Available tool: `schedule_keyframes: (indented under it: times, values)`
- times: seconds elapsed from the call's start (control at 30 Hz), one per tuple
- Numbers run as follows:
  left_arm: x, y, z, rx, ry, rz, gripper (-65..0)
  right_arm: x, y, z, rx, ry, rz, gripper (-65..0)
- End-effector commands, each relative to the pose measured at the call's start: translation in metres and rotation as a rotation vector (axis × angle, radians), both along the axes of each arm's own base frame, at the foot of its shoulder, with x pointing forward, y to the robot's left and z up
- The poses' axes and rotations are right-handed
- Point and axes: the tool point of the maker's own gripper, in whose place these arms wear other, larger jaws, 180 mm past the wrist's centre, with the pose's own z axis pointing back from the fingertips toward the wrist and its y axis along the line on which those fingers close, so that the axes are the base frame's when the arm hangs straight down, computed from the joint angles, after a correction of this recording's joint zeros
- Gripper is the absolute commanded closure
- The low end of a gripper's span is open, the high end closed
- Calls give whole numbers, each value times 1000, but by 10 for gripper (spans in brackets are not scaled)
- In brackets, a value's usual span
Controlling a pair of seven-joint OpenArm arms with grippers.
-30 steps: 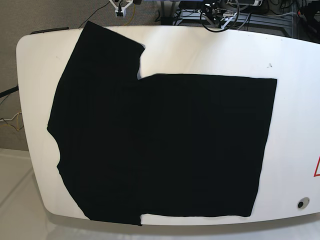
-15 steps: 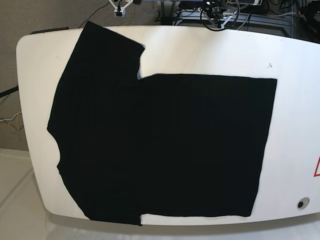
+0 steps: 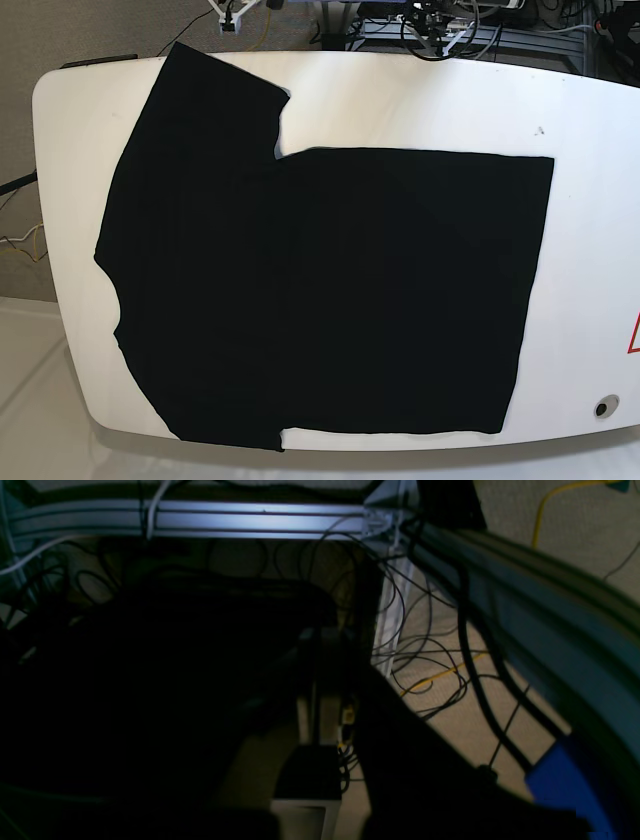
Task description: Fold the T-shirt properly
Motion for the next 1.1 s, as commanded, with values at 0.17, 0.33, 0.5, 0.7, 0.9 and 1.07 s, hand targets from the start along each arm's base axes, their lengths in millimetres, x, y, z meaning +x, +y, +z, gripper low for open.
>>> schedule_keyframes:
  times: [0.17,0.33,0.5,0.7,0.9,1.07]
  values:
    - [-4,48,10,81,-99,-26,-6,2,-27,5,-47,-65,1,0]
    - [0,55,14,95,-128,-33,-17,2,-29,6,-52,-69,3,0]
    - [-4,29,4,53,-46,-18,0,15,-8,1,-14,-59,1,0]
    - [-4,21,2,40,-13,-9,0,15,-3,1,-4,-55,-4,0]
    - [5,11,1,24,-18,-10,0,20,-6,0,-8,-59,-6,0]
    - [9,9,1,22,-35,-10,0,23,-5,0,-6,-64,-3,0]
